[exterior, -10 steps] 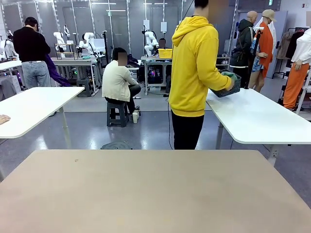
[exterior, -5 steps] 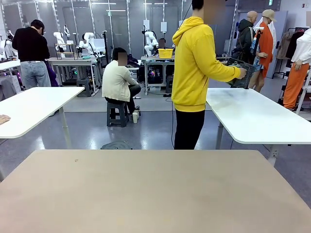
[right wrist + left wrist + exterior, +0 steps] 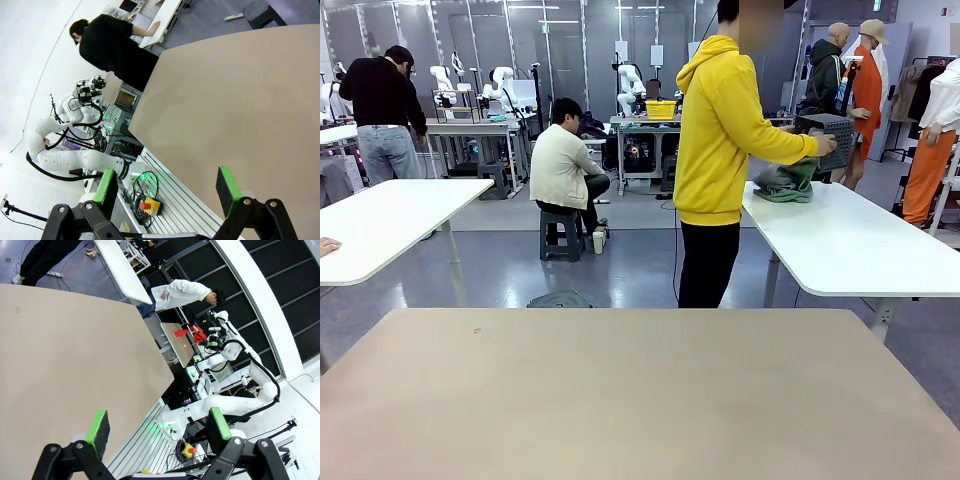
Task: Fold the towels and place them in the basket.
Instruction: When a person lays out a Towel with hook on the table, fold it in half twice.
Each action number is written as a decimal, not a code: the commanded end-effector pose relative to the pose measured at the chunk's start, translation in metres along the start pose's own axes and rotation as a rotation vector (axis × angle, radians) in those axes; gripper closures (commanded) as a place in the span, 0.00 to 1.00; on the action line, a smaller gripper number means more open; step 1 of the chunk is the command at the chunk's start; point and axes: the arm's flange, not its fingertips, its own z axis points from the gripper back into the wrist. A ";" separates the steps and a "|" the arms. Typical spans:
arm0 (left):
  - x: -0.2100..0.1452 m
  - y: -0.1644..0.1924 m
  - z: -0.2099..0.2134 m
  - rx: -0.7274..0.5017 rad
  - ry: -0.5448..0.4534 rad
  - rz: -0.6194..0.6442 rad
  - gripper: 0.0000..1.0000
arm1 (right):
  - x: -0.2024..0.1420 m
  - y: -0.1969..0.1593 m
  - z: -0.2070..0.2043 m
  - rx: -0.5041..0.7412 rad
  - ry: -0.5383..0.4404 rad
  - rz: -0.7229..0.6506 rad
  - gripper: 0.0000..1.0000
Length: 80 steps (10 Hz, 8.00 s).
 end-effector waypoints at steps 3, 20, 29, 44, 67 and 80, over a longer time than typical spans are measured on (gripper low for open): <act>0.000 0.000 0.001 -0.016 0.000 -0.005 0.00 | 0.000 0.000 0.001 0.004 -0.002 0.013 0.00; 0.000 0.000 0.001 -0.016 0.000 -0.005 0.00 | 0.000 0.000 0.001 0.004 -0.002 0.013 0.00; 0.000 0.000 0.001 -0.016 0.000 -0.005 0.00 | 0.000 0.000 0.001 0.004 -0.002 0.013 0.00; 0.000 0.000 0.001 -0.016 0.000 -0.005 0.00 | 0.000 0.000 0.001 0.004 -0.002 0.013 0.00; 0.000 0.000 0.001 -0.016 0.000 -0.005 0.00 | 0.000 0.000 0.001 0.004 -0.002 0.013 0.00; 0.000 0.000 0.001 -0.016 0.000 -0.005 0.00 | 0.000 0.000 0.001 0.004 -0.002 0.013 0.00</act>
